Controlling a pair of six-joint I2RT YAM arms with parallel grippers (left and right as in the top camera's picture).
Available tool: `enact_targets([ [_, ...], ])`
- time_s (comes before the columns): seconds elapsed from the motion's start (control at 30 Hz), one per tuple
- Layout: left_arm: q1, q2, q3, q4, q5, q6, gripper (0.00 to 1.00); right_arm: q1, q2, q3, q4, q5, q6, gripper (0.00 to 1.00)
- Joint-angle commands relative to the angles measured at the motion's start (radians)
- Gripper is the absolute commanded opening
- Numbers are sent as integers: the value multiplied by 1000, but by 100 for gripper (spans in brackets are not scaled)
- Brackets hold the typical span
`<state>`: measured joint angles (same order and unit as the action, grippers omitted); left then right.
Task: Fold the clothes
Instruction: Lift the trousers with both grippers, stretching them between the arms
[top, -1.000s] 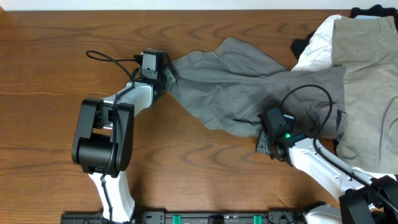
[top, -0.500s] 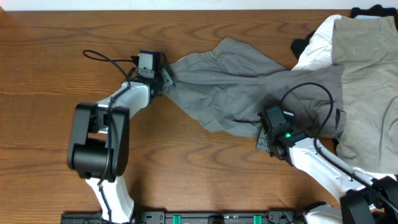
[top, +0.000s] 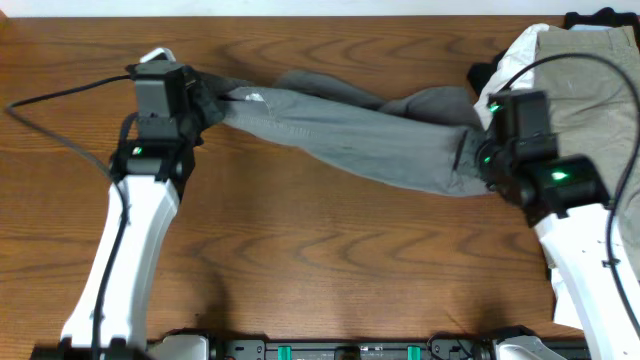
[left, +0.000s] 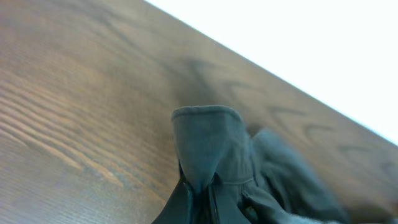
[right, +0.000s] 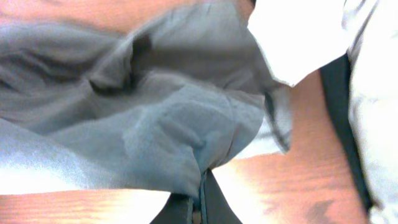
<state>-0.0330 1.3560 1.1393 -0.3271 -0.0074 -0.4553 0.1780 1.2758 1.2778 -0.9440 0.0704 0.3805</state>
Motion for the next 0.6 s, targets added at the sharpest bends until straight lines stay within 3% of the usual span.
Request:
enact_targets([
  [0.0,18,-82,0,-26,-66,37,6,-56,-12,91,-39,-41,-109,1],
  [0.4,14,-114,-6,-233,-72,35,6,-58,128,93,-138,-202,-216,1],
  [0.57,14,-53,-16,-275,-56,32,6,-33,273,93,-79,-229,-240,1],
])
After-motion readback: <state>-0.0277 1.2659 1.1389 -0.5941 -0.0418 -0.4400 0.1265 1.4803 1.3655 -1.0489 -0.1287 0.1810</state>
